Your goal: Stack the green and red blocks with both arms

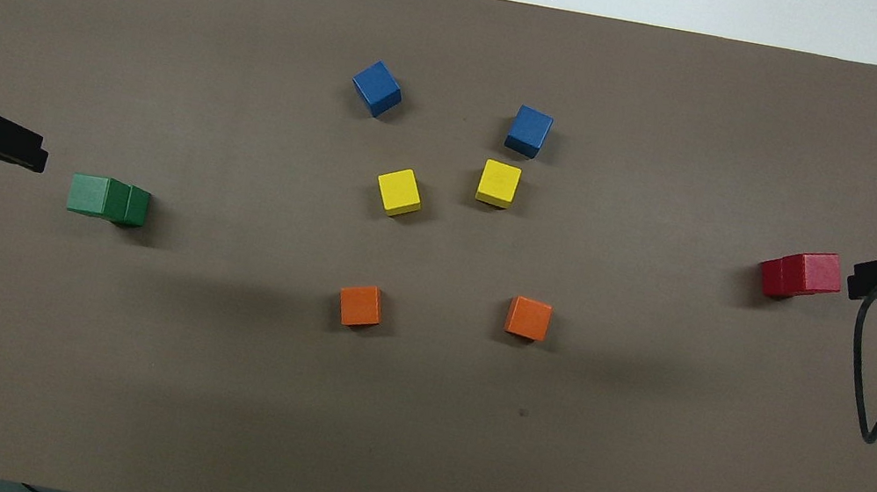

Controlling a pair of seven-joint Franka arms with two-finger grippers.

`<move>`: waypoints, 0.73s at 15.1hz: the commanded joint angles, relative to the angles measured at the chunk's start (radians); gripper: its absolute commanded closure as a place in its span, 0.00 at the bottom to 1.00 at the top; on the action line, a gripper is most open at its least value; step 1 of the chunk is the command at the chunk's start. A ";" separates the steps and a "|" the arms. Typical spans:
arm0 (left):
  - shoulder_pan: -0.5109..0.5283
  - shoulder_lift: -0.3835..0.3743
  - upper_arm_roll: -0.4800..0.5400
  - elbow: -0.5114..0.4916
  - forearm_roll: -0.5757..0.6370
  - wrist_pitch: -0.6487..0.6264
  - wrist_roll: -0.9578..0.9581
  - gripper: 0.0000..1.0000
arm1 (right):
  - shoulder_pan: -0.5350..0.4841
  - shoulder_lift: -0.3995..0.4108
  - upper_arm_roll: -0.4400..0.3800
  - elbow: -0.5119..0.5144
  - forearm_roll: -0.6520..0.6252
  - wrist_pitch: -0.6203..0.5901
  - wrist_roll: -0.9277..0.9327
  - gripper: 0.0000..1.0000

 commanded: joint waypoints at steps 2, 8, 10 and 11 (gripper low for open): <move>-0.025 0.002 0.008 0.066 0.019 -0.055 -0.017 0.00 | -0.007 0.002 0.007 0.006 0.001 0.009 0.015 0.00; -0.024 0.019 -0.013 0.107 0.024 -0.083 -0.015 0.00 | -0.007 0.002 0.007 0.006 0.001 0.009 0.015 0.00; -0.025 0.019 -0.013 0.107 0.024 -0.080 -0.015 0.00 | -0.007 0.002 0.007 0.006 0.001 0.009 0.013 0.00; -0.025 0.019 -0.013 0.105 0.024 -0.080 -0.015 0.00 | -0.007 0.002 0.007 0.008 0.001 0.009 0.015 0.00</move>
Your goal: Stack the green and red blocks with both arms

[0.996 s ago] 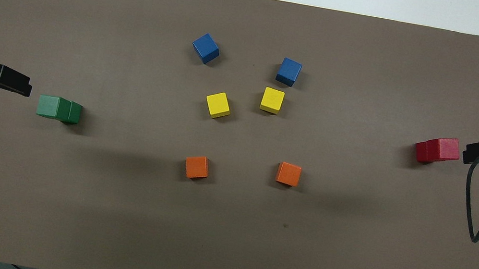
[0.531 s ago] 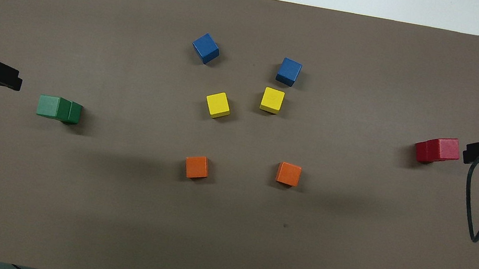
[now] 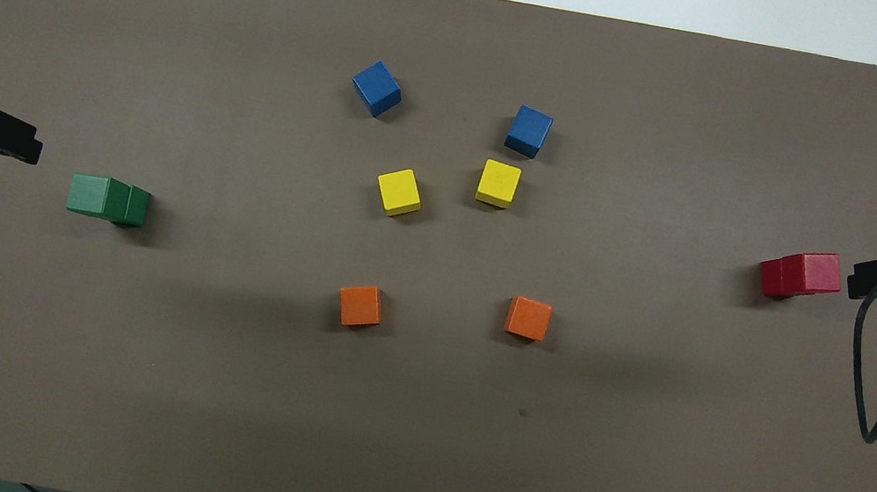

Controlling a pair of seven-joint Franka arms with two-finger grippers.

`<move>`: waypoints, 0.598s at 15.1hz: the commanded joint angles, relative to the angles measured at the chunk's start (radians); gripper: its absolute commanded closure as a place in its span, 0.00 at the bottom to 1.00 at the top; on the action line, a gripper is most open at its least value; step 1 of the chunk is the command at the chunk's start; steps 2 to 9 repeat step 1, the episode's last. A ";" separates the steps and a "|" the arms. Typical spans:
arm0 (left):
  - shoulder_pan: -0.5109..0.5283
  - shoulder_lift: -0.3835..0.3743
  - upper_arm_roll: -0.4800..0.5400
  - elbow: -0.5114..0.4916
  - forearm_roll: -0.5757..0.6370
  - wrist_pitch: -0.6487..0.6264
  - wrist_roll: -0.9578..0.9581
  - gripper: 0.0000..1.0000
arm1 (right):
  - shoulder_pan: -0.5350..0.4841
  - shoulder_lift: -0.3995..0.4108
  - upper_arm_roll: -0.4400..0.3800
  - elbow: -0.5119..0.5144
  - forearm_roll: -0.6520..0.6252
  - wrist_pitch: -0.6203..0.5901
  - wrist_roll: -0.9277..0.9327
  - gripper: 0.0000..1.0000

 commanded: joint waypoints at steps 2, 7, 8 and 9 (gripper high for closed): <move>-0.013 0.015 0.007 0.025 0.022 -0.018 -0.011 0.00 | -0.007 0.002 0.007 0.005 0.001 0.009 0.015 0.00; -0.013 0.015 0.007 0.025 0.022 -0.018 -0.011 0.00 | -0.007 0.002 0.007 0.005 0.001 0.009 0.015 0.00; -0.013 0.015 0.007 0.025 0.022 -0.018 -0.011 0.00 | -0.007 0.002 0.007 0.005 0.001 0.009 0.015 0.00; -0.013 0.015 0.007 0.025 0.022 -0.018 -0.011 0.00 | -0.007 0.002 0.007 0.005 0.001 0.009 0.015 0.00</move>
